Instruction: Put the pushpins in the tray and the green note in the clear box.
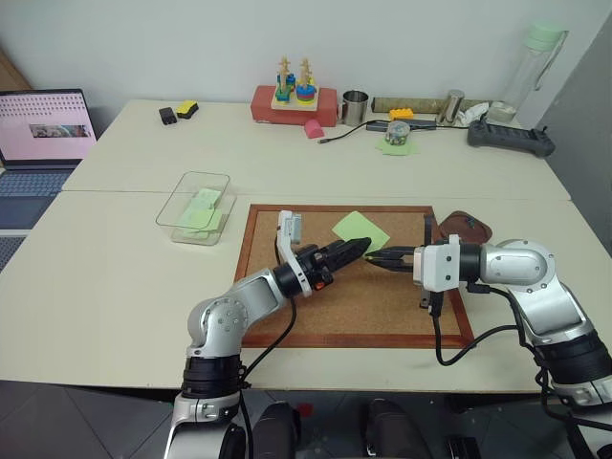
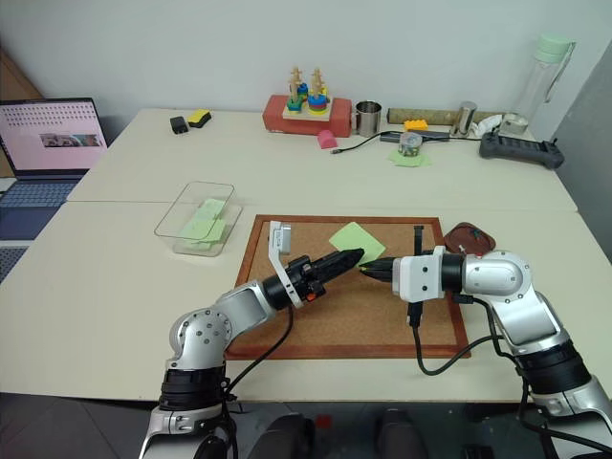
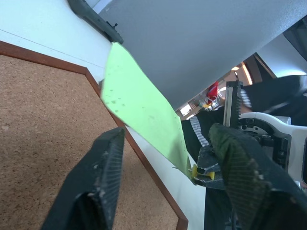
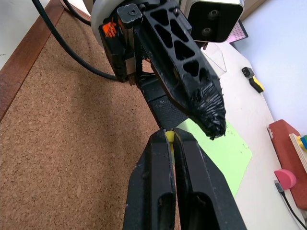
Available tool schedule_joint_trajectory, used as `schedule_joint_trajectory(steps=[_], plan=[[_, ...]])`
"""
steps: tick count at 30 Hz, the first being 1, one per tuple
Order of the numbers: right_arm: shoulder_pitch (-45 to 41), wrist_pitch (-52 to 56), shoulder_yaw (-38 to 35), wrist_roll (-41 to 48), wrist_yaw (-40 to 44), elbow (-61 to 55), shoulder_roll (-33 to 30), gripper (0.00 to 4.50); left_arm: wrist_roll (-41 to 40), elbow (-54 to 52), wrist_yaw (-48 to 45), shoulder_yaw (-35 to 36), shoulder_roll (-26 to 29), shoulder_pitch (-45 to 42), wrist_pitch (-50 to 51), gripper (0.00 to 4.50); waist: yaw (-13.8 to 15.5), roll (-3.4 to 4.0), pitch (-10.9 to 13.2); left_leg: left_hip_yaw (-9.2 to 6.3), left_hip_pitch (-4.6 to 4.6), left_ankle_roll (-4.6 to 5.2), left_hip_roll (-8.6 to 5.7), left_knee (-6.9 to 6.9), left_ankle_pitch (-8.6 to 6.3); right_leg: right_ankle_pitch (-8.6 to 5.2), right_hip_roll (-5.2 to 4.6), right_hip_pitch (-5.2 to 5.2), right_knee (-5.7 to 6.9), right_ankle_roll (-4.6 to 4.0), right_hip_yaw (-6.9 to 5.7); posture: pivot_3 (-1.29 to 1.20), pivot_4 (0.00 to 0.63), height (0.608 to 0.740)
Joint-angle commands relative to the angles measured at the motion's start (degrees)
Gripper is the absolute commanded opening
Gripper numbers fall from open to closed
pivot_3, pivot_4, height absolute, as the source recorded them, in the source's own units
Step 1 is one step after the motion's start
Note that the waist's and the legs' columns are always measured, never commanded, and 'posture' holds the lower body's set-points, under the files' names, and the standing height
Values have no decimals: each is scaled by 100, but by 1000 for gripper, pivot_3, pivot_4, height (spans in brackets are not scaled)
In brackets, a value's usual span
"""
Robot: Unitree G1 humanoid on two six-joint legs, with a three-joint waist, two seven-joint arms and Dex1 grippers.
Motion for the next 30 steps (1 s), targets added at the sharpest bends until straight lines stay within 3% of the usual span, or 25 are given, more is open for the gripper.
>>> schedule_joint_trajectory(steps=[1,12,24,30], plan=[[-44,-135,-1,-22,-61,-172,5,0,-80,-26,15,59,-49,-94,-133,1978,0,0,0,0,0,0,0,0,0,0,0,0,0,0,0,0,150,740],[-47,-328,28,-30,-60,-78,11,0,156,-22,-83,-181,40,-46,-380,47,0,0,0,1,0,0,-1,0,0,0,0,0,0,0,0,0,150,740],[-81,-433,-81,16,-216,-9,37,0,536,135,-31,-259,40,-32,-829,10,0,0,0,1,0,0,-1,0,0,0,0,0,0,0,1,0,150,740],[76,613,-747,83,-838,75,-117,0,866,306,98,-277,18,-71,-1169,10,9,0,0,2,0,0,-1,1,0,1,0,0,0,-1,2,0,150,740]])
